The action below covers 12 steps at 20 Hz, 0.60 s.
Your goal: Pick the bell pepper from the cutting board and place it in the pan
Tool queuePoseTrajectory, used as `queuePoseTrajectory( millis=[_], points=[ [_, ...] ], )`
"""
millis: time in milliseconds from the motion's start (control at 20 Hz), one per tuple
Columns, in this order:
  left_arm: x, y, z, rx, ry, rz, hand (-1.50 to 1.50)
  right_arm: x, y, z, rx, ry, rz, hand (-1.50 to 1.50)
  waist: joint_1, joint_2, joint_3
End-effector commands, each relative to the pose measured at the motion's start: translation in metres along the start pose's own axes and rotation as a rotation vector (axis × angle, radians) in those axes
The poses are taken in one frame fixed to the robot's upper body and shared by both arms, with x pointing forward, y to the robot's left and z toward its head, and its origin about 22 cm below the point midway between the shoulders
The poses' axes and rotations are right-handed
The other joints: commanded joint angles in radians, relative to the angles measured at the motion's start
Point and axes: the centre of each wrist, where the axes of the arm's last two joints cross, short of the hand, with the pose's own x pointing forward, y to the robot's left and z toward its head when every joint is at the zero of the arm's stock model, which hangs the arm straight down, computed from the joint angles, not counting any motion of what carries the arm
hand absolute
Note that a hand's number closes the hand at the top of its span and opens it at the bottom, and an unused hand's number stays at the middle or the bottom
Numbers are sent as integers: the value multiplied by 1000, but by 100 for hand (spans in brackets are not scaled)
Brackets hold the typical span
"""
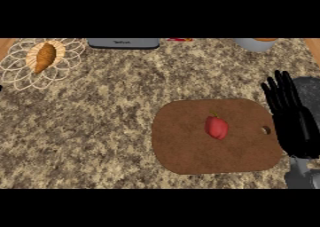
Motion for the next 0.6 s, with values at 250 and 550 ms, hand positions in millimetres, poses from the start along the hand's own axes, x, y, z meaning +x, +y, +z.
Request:
queuePoseTrajectory(
  millis=[250, 550],
  points=[
    [35, -62, -22, -150, 73, 356, 0, 0, 4, -29, 492, 198, 441, 150, 7, -1, 14],
    [9, -72, 1, -176, 210, 386, 0, 21, -30, 0, 215, -191, 882, -150, -65, -31, 15]
  ],
)
